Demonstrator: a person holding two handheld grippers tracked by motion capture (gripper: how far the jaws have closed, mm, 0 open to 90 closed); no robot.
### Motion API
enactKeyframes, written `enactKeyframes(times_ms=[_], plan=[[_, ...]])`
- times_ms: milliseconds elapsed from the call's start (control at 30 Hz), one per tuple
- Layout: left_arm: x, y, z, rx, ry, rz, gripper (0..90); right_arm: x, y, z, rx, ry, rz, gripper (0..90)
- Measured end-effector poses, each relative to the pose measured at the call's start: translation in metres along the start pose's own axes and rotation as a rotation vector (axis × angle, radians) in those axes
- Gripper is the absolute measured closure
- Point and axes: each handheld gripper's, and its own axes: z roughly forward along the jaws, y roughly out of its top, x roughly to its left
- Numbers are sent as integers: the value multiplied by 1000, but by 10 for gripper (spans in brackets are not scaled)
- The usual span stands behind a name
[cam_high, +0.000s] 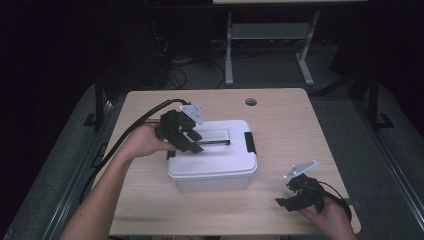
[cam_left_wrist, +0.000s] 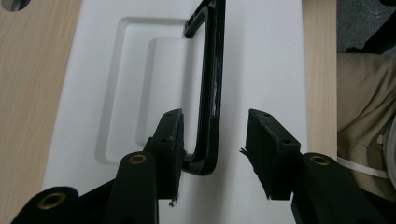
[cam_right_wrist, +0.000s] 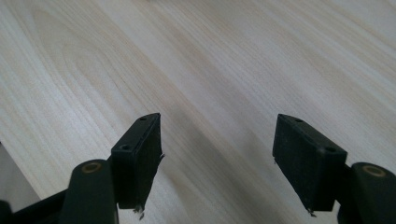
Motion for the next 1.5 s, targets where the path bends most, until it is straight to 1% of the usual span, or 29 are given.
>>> enactKeyframes(times_ms=[333,400,533,800,967,1067,1267,1300,1500], plan=[[-2,-8,-7,-5,16,-19,511,-1,1,-1,-3,-2,2,313],[-2,-10,-8,-7,23,-28,487,-1,2,0,-3,-2,1,310],[-2,-14,-10,-18,23,-39,475,-2,3,1,0,-3,1,305],[-6,-20,-14,-16,34,-44,434,-1,2,1,2,-8,1,299],[-8,-28,-19,-15,44,-55,418,-1,2,1,4,-10,3,297],[-9,-33,-22,-27,53,-68,409,-1,3,2,4,-11,0,295],[-13,-43,-29,-24,69,-80,394,0,5,2,5,-14,-4,294],[-13,-45,-30,-23,70,-78,394,1,5,2,5,-13,-4,294],[-16,-54,-36,-29,82,-96,386,1,5,2,7,-14,-5,294]])
